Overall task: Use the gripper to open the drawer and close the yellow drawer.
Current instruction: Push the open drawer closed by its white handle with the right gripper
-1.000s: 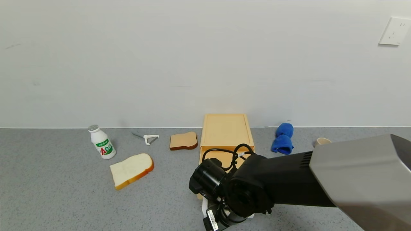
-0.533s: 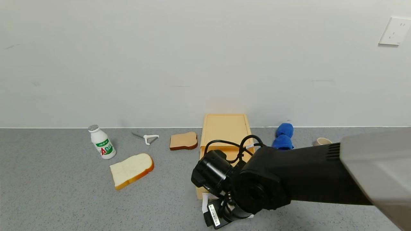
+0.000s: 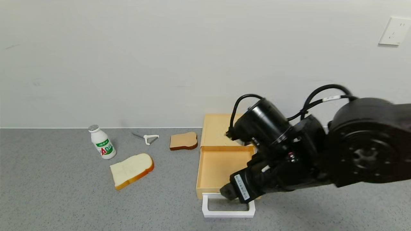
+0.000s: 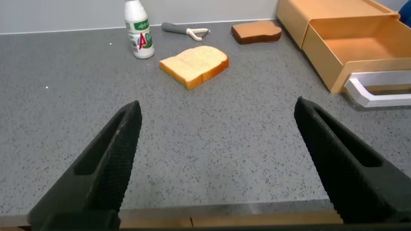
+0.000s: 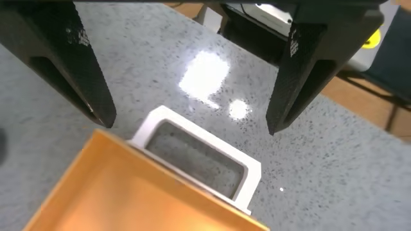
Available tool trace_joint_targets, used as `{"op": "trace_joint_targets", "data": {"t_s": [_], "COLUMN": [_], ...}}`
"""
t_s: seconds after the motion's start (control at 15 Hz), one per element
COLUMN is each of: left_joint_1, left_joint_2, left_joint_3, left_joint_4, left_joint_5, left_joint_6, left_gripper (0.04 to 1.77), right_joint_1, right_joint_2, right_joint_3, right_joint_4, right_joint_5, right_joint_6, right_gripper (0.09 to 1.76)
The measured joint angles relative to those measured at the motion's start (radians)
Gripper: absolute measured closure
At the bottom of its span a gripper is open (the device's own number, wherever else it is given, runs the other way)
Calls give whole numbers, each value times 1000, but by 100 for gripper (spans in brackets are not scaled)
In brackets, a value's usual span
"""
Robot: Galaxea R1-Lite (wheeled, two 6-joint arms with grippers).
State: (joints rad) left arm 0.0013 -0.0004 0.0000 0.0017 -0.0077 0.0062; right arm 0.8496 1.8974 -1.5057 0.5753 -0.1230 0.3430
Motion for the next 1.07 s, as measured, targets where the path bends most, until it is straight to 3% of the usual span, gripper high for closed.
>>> {"op": "trace_joint_targets", "data": {"t_s": [0.2,0.6,1.07], "left_joint_1": [0,0,0], "left_joint_2": [0,0,0], "left_joint_3": [0,0,0], "left_joint_4": [0,0,0], "left_joint_5": [0,0,0], "left_joint_6": [0,0,0], "left_gripper": [9,9,9], "right_joint_1": [-98,-273,-359], "right_joint_2": [-111,-293,-358], "right_joint_3": [91,417,507], "right_joint_4": [-89,-500,-571], "right_joint_5": [112,217,221], "right_joint_6": [-84,-193,-194], "right_gripper": [14,14,14]}}
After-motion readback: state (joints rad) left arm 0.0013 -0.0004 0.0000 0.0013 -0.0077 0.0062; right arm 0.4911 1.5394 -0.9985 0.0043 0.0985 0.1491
